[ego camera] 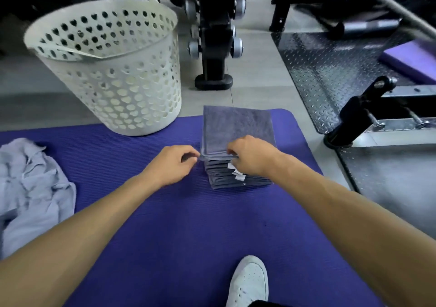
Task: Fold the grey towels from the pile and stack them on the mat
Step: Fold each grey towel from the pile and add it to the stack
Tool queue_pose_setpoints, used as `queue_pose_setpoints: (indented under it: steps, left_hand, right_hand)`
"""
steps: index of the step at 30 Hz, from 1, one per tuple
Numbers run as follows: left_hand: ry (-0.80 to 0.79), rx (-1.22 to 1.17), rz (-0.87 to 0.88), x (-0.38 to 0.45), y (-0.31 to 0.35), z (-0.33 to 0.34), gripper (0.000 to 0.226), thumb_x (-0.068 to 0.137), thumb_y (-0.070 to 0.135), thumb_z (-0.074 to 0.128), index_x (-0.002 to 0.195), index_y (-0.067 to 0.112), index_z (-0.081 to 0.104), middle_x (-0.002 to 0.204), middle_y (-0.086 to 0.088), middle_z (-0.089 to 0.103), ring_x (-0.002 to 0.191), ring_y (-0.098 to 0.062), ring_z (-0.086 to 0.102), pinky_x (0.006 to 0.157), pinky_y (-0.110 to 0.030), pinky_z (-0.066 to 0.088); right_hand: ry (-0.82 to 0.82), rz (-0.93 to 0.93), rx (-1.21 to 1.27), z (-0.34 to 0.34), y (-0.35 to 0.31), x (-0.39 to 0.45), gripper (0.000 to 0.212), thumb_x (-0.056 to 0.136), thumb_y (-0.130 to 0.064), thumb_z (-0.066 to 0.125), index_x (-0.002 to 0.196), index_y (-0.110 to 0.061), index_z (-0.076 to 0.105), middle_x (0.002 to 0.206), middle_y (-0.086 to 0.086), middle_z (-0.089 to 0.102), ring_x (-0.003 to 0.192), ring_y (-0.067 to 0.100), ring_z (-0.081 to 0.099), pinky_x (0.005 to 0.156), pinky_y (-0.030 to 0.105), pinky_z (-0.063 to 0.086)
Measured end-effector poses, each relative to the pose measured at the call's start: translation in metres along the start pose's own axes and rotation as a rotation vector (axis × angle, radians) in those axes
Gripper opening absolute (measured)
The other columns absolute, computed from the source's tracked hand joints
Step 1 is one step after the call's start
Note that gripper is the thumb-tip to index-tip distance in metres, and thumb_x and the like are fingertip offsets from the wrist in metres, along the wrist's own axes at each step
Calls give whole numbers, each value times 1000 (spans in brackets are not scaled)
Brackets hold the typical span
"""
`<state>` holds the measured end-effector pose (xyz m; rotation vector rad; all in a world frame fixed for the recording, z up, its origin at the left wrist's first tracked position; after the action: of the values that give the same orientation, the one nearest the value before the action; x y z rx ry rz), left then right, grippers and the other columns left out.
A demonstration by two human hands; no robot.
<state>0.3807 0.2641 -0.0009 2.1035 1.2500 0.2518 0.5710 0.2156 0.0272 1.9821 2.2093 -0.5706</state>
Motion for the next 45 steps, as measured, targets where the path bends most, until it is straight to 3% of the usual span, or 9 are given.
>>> queue_pose_setpoints:
  steps: [4,12,18,21,30,34,38,42,45]
  left_hand:
    - [15,0,-50,-85,-31,-46,14,96,23,61,106,29,69,95,17,67,80,6,61,70,-10,43]
    - [187,-74,-358,-245,-157,-94,17,92,15,63,94,31,69,88,9,71,82,-9,67,77,-22,50]
    - [326,-158,-600,-316,-256,-106,18,89,5,61,96,16,73,88,5,71,87,-14,66,70,-9,41]
    - [367,-169,-680,-334,-306,-102,17,89,10,59,99,12,73,99,0,71,96,-18,65,77,-18,41]
    - [119,1,-654,-328,-372,-40,44,91,22,65,134,28,58,126,-3,49,111,-24,56,98,-44,47]
    - [121,176,-634,-324,-373,-42,25,95,29,59,117,26,68,118,-3,48,105,-25,55,87,-42,50]
    - [349,174,-536,-331,-362,-56,18,87,24,63,94,16,78,102,-7,62,98,-34,55,87,-49,49]
    - [519,37,-478,-334,-325,-83,11,87,13,72,96,12,78,110,-3,62,108,-23,52,94,-23,38]
    - [574,-33,-368,-329,-277,-114,13,87,10,72,98,11,78,99,4,67,96,-12,60,84,-1,32]
  right_hand:
    - [-21,-152,-37,-17,-84,-22,7,92,-21,56,96,-15,53,103,5,60,92,27,56,70,37,49]
    - [-171,-426,-115,48,-251,-23,20,93,-23,55,109,-11,58,110,6,61,102,29,57,84,43,52]
    - [-149,-460,131,86,-344,15,15,92,-25,59,105,-20,64,103,-4,64,95,19,60,83,37,54]
    - [-141,-402,296,109,-372,40,15,90,-19,61,103,-17,68,98,-3,68,92,17,62,85,34,53]
    - [-231,-146,569,190,-373,54,9,91,-19,64,94,-26,68,92,-13,68,84,1,64,68,12,49]
    - [-261,-97,602,207,-359,46,9,92,-20,64,97,-26,68,95,-12,68,87,0,64,71,12,49]
    - [-242,-47,658,201,-348,29,9,93,-22,64,99,-27,68,96,-13,68,89,0,64,74,13,50]
    - [-165,-42,723,173,-339,6,6,93,-23,66,96,-26,70,92,-12,70,82,0,65,70,12,50]
    - [-115,-89,775,146,-333,-15,6,90,-26,70,95,-27,70,90,-12,71,79,-3,65,70,14,50]
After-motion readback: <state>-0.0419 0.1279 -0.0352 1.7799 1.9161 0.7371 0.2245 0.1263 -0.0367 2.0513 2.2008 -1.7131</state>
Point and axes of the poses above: each hand's wrist, its own x-axis towards the middle knuckle, its own z-axis out of the palm, y = z × x, the point moved 5 cm from there along x, towards the middle knuckle
